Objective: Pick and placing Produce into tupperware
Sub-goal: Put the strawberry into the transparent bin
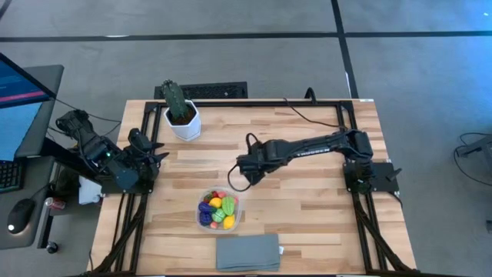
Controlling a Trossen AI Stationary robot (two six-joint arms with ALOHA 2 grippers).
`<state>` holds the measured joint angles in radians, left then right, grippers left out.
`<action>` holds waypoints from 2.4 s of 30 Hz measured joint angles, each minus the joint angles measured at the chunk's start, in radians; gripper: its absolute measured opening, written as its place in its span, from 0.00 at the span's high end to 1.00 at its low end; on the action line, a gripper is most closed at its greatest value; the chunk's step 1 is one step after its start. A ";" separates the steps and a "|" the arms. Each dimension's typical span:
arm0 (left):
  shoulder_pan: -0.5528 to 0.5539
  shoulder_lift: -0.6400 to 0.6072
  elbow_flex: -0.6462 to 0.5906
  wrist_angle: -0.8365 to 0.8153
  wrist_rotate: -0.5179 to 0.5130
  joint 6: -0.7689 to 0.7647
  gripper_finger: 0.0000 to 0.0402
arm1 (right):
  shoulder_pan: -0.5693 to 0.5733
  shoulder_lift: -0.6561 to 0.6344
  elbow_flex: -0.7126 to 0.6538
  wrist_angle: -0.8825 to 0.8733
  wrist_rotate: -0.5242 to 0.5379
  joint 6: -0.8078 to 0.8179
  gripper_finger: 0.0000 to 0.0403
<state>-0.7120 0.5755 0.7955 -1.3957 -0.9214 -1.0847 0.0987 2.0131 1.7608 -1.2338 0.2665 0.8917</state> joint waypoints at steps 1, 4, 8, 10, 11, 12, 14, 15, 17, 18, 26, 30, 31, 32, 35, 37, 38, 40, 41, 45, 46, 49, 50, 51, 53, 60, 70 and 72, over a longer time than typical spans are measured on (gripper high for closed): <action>0.000 0.000 0.000 0.000 0.000 0.000 0.57 | -0.007 0.003 -0.002 -0.032 0.000 0.032 0.30; 0.000 0.000 0.000 0.000 0.000 0.000 0.57 | -0.031 0.002 -0.016 -0.045 0.001 0.115 0.30; 0.000 0.000 0.000 0.001 0.000 0.000 0.57 | -0.067 0.003 -0.027 -0.075 -0.013 0.230 0.30; 0.000 0.000 0.000 0.001 0.000 -0.002 0.57 | -0.086 0.003 -0.026 -0.089 -0.029 0.265 0.30; 0.000 0.000 0.000 0.001 0.000 -0.006 0.57 | -0.095 0.003 -0.026 -0.092 -0.031 0.277 0.30; 0.000 0.000 0.000 0.001 0.000 -0.009 0.57 | -0.103 0.003 -0.026 -0.094 -0.031 0.289 0.30; 0.000 0.000 0.000 0.001 0.000 -0.009 0.57 | -0.122 0.003 -0.026 -0.096 -0.032 0.306 0.30; 0.000 0.000 0.000 0.001 0.000 -0.009 0.57 | -0.130 0.003 -0.026 -0.101 -0.033 0.313 0.30; 0.000 0.000 0.000 0.001 0.000 -0.009 0.57 | -0.149 0.003 -0.026 -0.114 -0.042 0.313 0.31; 0.000 0.000 0.000 0.001 0.000 -0.009 0.57 | -0.159 0.003 -0.027 -0.122 -0.054 0.314 0.32; 0.000 0.000 0.000 -0.003 0.021 -0.009 0.57 | -0.201 0.003 -0.143 -0.100 -0.140 0.332 0.37; 0.000 0.000 0.000 -0.006 0.020 -0.009 0.57 | -0.206 0.004 -0.192 -0.013 -0.171 0.333 0.37; 0.000 0.000 0.000 -0.006 0.019 -0.006 0.57 | -0.206 0.004 -0.197 0.005 -0.173 0.332 0.37; 0.000 0.000 0.000 -0.006 0.017 -0.003 0.57 | -0.206 0.004 -0.204 0.025 -0.177 0.332 0.37; 0.000 0.000 0.000 -0.008 0.008 -0.001 0.57 | -0.207 0.004 -0.236 0.064 -0.188 0.332 0.37; 0.000 0.000 0.000 -0.009 0.008 0.000 0.57 | -0.207 0.004 -0.253 0.067 -0.192 0.332 0.37; 0.000 0.000 0.000 -0.011 0.008 -0.001 0.57 | -0.207 0.004 -0.261 0.064 -0.192 0.331 0.36; 0.000 0.000 0.000 -0.015 0.008 0.000 0.57 | -0.206 0.004 -0.274 0.064 -0.192 0.331 0.36; 0.000 0.000 0.000 -0.015 0.008 -0.001 0.57 | -0.206 0.004 -0.280 0.070 -0.194 0.331 0.36; 0.000 0.000 0.000 -0.030 0.007 -0.001 0.57 | -0.206 0.004 -0.300 0.086 -0.208 0.331 0.36; 0.000 0.000 0.000 -0.032 0.007 -0.001 0.57 | -0.206 0.004 -0.308 0.100 -0.213 0.332 0.36; 0.000 0.000 0.000 -0.032 -0.001 -0.001 0.57 | -0.206 0.004 -0.330 0.143 -0.228 0.331 0.36; 0.000 0.000 0.000 -0.032 -0.001 -0.001 0.57 | -0.206 0.004 -0.334 0.153 -0.235 0.332 0.36; 0.000 0.000 0.000 -0.032 -0.001 -0.001 0.57 | -0.206 0.004 -0.338 0.161 -0.236 0.332 0.36; 0.000 0.000 0.000 -0.032 -0.001 -0.001 0.57 | -0.206 0.004 -0.348 0.182 -0.236 0.336 0.36; 0.000 0.000 0.000 -0.039 -0.002 -0.001 0.57 | -0.214 0.004 -0.382 0.196 -0.239 0.340 0.36; 0.000 0.000 0.000 -0.059 -0.010 -0.009 0.57 | -0.213 0.004 -0.403 0.257 -0.232 0.340 0.36; 0.000 0.000 0.000 -0.059 -0.010 -0.010 0.57 | -0.213 0.004 -0.403 0.257 -0.221 0.340 0.36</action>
<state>-0.7117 0.5755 0.7956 -1.4544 -0.9316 -1.0945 -0.1139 2.0171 1.3579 -0.9767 0.0456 1.2315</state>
